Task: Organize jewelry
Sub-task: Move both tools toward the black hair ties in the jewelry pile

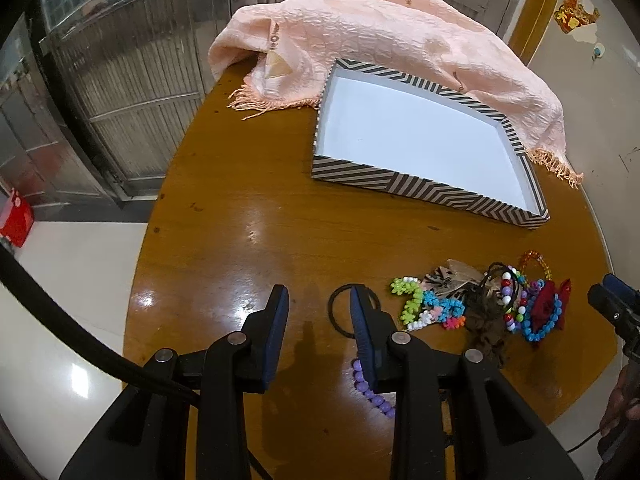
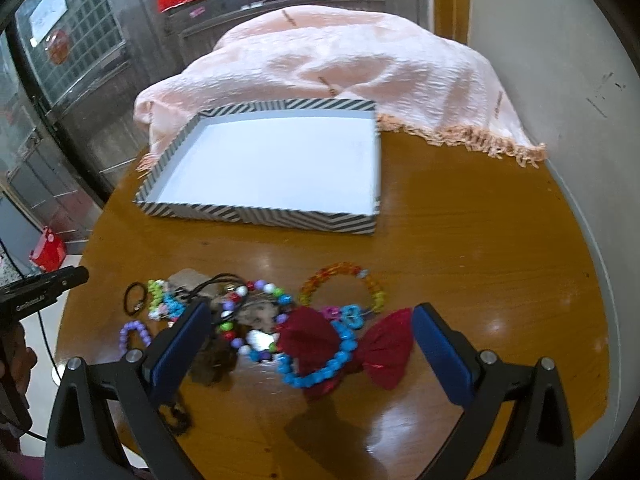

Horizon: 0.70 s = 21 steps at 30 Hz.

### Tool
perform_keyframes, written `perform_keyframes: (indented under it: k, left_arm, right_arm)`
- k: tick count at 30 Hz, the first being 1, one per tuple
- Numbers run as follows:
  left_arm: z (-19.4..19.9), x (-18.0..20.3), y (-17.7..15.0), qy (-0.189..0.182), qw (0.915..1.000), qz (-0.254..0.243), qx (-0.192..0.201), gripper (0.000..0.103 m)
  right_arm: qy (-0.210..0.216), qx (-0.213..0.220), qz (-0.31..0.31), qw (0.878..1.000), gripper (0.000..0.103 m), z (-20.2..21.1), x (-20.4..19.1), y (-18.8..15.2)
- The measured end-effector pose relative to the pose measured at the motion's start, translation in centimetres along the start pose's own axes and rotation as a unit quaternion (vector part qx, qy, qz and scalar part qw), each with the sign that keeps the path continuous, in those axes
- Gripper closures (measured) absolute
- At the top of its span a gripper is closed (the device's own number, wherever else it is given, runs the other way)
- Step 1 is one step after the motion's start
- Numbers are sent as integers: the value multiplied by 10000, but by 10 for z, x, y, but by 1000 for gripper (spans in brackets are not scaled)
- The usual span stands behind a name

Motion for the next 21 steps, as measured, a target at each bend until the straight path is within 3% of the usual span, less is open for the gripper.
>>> perform_keyframes:
  k: [21]
  left_arm:
    - [12, -19, -9, 213, 9996, 201, -19, 71]
  right_arm:
    - [377, -124, 816, 9959, 1, -2, -42, 8]
Point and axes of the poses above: each gripper's, at about its wrist camera, not at the fingertips, and z roughly against the way its jaws point, x to its right, y to its top, the point moved 5 cm from there along -z, roughly the way its jaws point, and after that the axes turned 2 degrees about x, right-handed, at the moved point
